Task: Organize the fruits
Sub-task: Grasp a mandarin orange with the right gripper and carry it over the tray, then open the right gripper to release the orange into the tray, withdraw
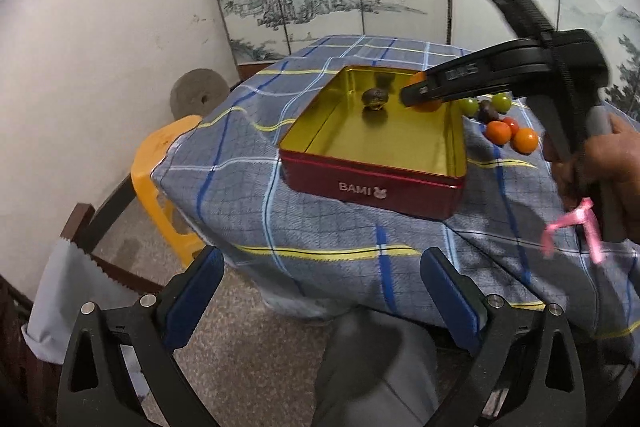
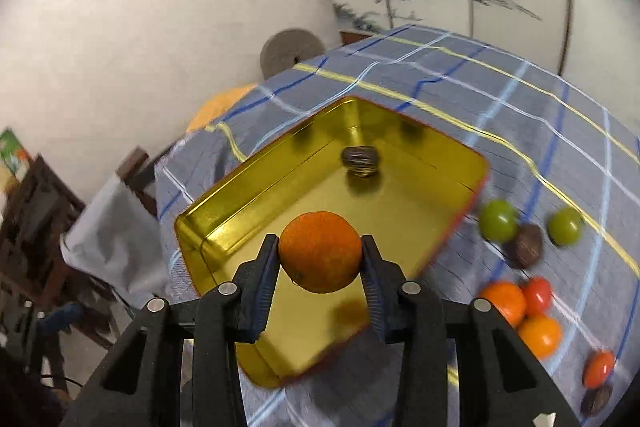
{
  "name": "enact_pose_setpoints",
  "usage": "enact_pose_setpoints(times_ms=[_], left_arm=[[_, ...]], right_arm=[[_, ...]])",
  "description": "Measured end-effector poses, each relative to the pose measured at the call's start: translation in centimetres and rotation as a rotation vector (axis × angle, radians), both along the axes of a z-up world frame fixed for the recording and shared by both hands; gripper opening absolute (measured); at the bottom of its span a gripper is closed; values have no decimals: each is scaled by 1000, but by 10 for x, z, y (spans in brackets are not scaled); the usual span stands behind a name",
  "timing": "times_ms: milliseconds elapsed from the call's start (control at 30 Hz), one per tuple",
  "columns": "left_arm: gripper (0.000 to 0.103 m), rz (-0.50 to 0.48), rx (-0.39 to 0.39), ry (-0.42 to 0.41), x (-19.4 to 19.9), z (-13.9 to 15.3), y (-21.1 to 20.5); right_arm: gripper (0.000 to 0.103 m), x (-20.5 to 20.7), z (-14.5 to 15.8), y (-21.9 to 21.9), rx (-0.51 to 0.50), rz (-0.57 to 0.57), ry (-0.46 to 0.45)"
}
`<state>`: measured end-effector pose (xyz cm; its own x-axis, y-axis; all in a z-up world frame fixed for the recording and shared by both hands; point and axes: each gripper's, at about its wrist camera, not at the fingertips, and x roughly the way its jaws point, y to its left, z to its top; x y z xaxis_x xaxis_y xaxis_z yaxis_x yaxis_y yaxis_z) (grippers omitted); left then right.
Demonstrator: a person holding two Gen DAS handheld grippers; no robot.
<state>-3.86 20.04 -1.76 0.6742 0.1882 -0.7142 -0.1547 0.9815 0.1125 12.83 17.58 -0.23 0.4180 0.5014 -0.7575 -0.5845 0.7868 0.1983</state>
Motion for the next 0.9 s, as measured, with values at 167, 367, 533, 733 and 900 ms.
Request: enact_pose_setpoints(times_ms=[167, 367, 533, 733, 900], left_arm=[[98, 31, 13, 29, 3, -7, 7], [98, 41, 17, 57, 5, -14, 10], [98, 39, 18, 67, 5, -16, 10], [98, 38, 23, 73, 5, -18, 10], [98, 36, 22, 81, 5, -20, 10]], right_arm=[[37, 22, -19, 28, -39, 19, 52], [37, 40, -32, 43, -46, 12, 98], [38, 46, -33, 54, -46, 6, 107], [38, 47, -35, 58, -56, 2, 106], [38, 49, -39, 59, -53, -7, 115]])
